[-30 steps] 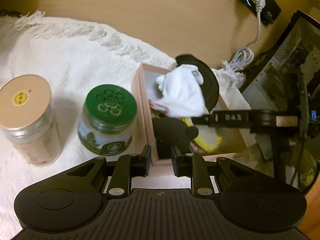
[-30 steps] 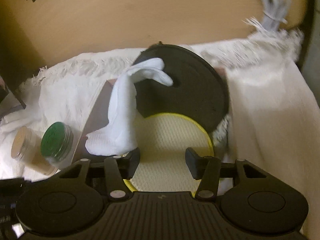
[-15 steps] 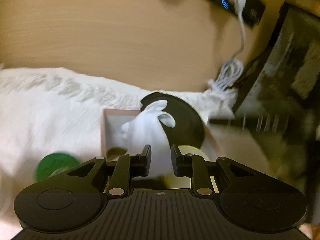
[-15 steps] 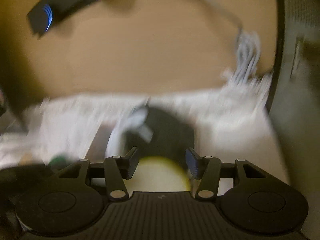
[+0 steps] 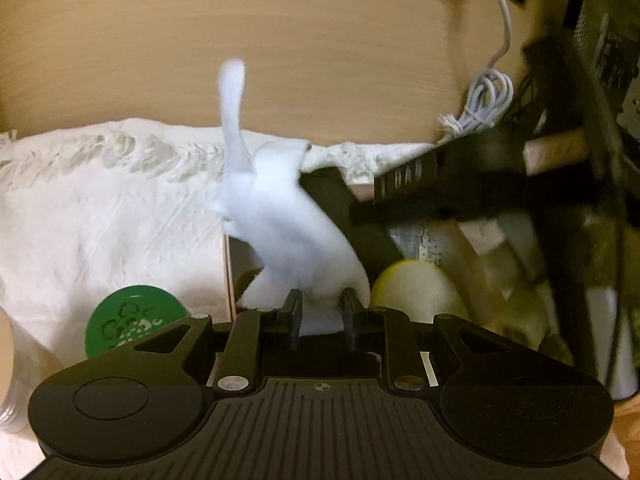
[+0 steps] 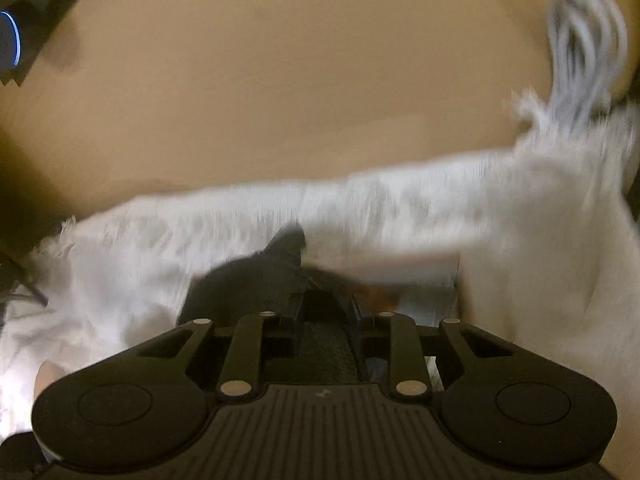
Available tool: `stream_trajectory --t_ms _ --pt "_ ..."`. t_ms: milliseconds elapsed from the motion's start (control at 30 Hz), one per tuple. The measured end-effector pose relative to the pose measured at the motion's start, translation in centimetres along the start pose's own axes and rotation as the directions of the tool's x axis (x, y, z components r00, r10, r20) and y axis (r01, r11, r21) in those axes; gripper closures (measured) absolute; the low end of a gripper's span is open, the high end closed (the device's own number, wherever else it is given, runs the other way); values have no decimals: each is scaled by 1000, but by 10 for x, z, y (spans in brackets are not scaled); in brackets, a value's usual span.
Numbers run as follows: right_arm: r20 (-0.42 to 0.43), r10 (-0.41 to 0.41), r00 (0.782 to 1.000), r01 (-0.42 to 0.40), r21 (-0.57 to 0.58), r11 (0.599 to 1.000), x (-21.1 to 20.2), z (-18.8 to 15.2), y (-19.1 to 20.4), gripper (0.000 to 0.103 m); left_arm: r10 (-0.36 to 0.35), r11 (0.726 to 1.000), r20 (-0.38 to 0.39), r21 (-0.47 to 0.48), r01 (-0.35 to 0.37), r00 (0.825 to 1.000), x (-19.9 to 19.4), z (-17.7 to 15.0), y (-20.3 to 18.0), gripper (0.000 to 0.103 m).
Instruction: Organize soft objects
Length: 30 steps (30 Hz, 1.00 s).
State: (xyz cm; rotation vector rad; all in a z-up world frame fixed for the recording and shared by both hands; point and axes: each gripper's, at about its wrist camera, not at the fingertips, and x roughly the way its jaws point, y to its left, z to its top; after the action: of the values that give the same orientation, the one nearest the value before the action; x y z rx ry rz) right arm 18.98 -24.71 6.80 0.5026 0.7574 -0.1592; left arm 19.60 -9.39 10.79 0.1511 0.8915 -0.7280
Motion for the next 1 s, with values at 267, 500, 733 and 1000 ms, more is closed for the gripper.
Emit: stream_trajectory --t_ms 267,500,733,1000 --pt "81 -54 995 62 -94 994 -33 -11 10 75 40 999 -45 -13 -41 998 18 -2 -2 75" --pt "236 -29 971 78 -199 977 -108 -52 15 40 69 994 68 -91 -62 995 -20 -11 -2 76" --pt "215 40 976 46 -383 923 -135 -128 7 23 194 974 85 -133 -182 977 -82 -91 -13 76" --pt "48 -21 999 43 -516 855 -88 -205 -7 20 339 915 -59 -213 -343 939 -81 -177 -31 75"
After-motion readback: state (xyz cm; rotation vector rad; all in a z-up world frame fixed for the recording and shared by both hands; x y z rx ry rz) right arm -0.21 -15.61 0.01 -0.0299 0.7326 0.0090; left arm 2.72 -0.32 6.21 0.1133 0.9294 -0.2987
